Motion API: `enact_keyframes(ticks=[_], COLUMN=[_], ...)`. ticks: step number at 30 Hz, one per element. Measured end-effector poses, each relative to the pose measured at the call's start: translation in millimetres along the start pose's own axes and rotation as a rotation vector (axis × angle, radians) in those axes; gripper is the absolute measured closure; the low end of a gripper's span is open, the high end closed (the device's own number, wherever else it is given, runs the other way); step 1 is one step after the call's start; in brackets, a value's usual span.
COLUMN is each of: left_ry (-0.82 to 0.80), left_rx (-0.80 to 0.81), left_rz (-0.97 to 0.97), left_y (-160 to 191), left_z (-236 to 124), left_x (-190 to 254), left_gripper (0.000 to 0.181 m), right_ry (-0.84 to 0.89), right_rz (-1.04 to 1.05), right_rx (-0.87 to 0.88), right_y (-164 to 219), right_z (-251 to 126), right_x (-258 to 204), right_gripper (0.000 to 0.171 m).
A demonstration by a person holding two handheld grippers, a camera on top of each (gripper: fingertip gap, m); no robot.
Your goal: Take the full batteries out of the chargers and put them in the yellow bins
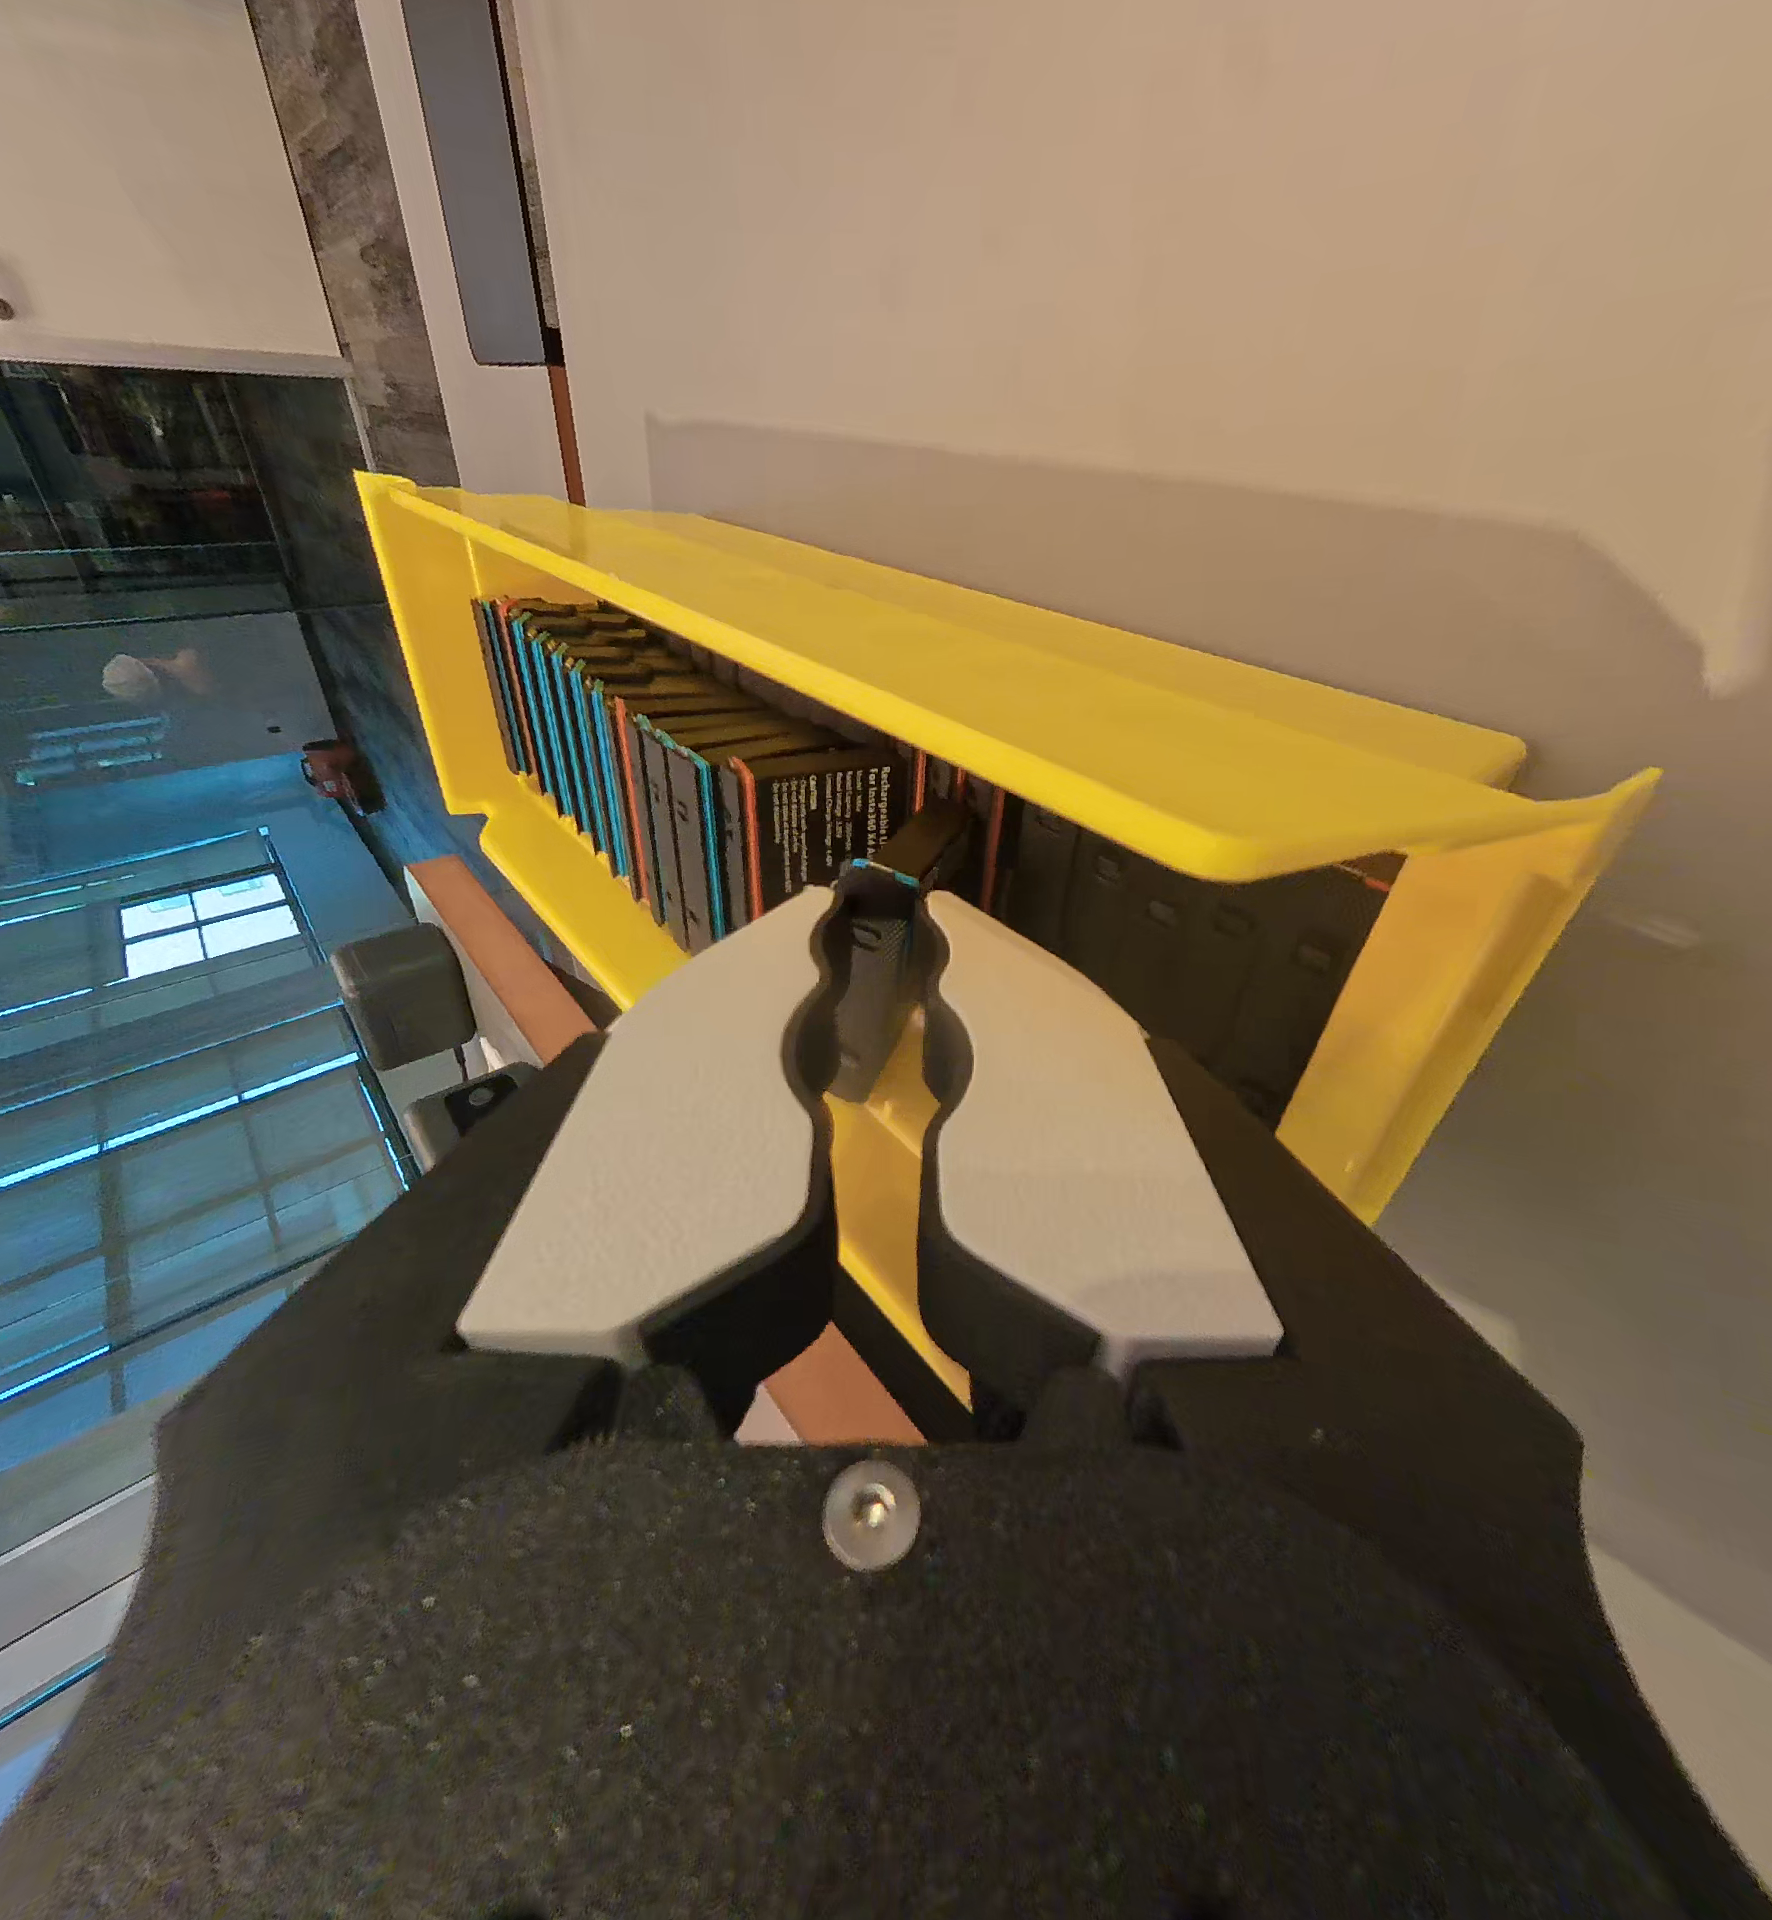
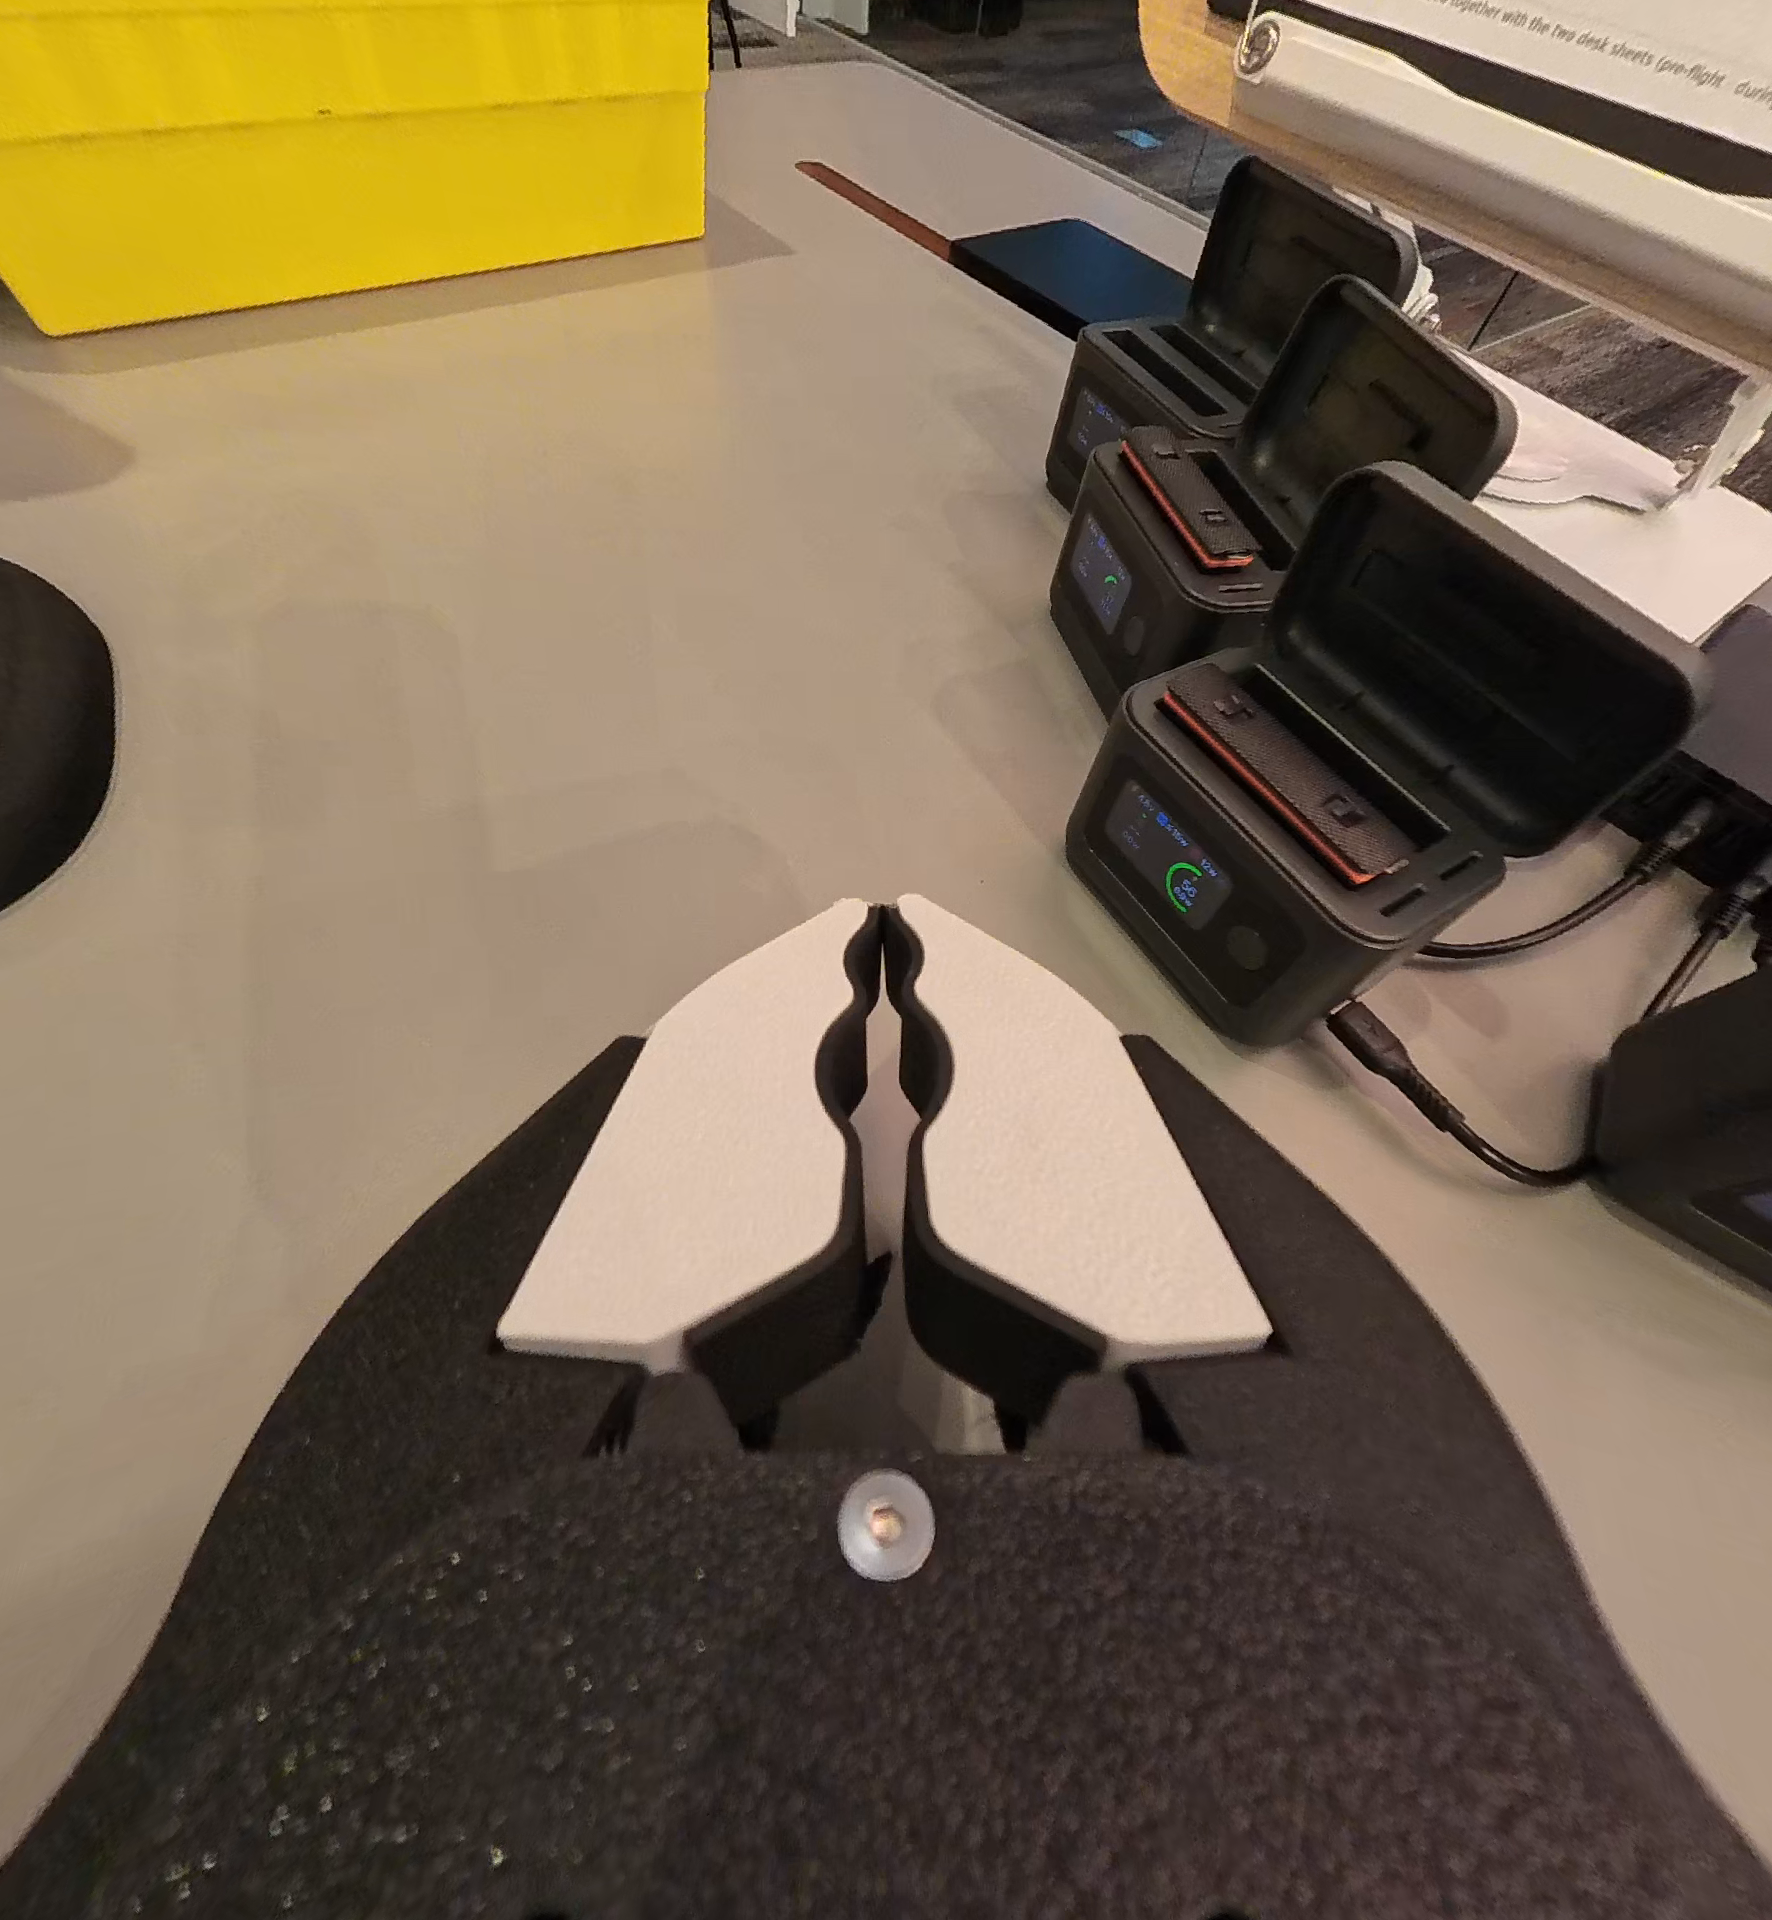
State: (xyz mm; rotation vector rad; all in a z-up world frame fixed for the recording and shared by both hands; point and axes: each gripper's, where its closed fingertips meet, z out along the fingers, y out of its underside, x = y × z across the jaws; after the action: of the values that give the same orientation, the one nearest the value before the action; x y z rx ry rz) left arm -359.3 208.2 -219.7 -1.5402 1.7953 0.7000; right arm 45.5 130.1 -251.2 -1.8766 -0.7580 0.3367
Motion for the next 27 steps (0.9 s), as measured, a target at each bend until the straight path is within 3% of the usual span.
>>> enact_keyframes(ticks=[4, 6, 12, 18, 21, 27], left_ry=[0.01, 0.017, 0.001, 0.056, 0.097, 0.321], left_rx=[-0.001, -0.002, -0.006, -0.03, -0.023, -0.084], left_rz=[0.002, 0.005, -0.005, -0.016, -0.015, -0.096], left_y=[0.9, 2.9, 10.5, 12.3, 9.8, 18.7], left_z=[-3.0, -4.8, -8.5, -3.2, -4.0, -6.7], left_x=[4.6, 8.4, 12.7, 13.7, 14.7, 28.1], left_gripper=[0.171, 0.181, 0.181, 0.156, 0.155, 0.142], right_ry=[0.001, 0.001, 0.001, 0.003, 0.003, -0.005], right_rz=[-0.001, -0.001, 0.002, 0.001, 0.003, 0.0], right_rx=[-0.002, -0.003, -0.004, -0.006, -0.006, -0.015], right_y=[0.4, 0.5, 0.8, 1.1, 1.3, 2.4], right_z=[0.1, 0.1, 0.3, 0.3, 0.1, 1.2], right_x=[0.0, 0.1, 0.4, 0.6, 1.0, -0.2], right_gripper=[0.171, 0.171, 0.171, 0.171, 0.171, 0.171])
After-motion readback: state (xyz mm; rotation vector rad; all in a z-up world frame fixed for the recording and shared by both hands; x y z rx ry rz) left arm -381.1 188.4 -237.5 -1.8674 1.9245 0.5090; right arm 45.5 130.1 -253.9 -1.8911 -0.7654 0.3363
